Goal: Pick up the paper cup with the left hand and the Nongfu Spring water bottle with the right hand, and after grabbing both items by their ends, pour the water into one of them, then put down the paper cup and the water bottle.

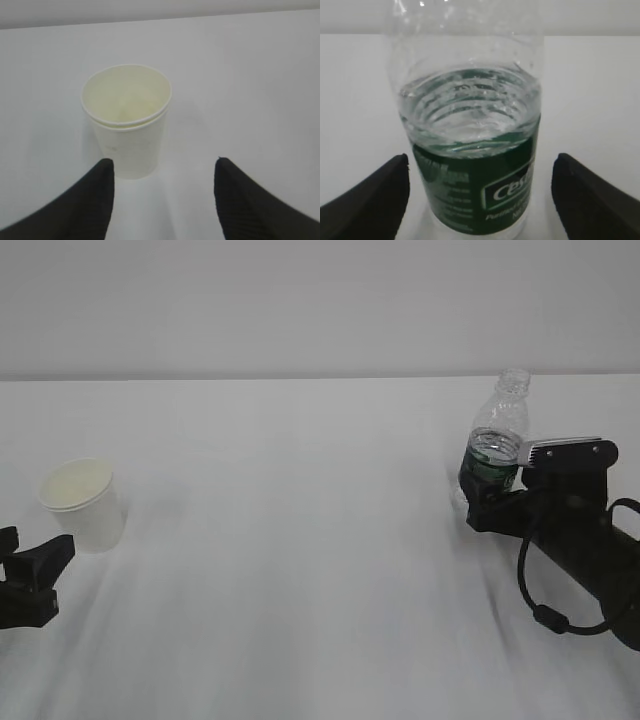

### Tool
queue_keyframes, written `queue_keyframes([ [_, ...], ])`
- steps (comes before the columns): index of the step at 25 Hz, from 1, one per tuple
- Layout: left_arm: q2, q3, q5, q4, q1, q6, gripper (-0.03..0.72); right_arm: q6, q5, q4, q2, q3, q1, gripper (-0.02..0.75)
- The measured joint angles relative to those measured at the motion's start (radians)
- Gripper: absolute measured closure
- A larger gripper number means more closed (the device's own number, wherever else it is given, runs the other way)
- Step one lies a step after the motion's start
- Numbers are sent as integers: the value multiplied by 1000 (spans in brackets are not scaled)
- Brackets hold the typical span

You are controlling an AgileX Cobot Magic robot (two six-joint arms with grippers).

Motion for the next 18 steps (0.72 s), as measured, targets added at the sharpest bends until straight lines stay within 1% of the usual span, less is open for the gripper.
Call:
queue_keyframes([
  [5, 0, 0, 0, 1, 0, 0, 238, -2, 0, 0, 53, -42, 0, 69],
  [18, 0, 0, 0, 1, 0, 0, 257, -2, 0, 11, 90, -111, 0, 87],
])
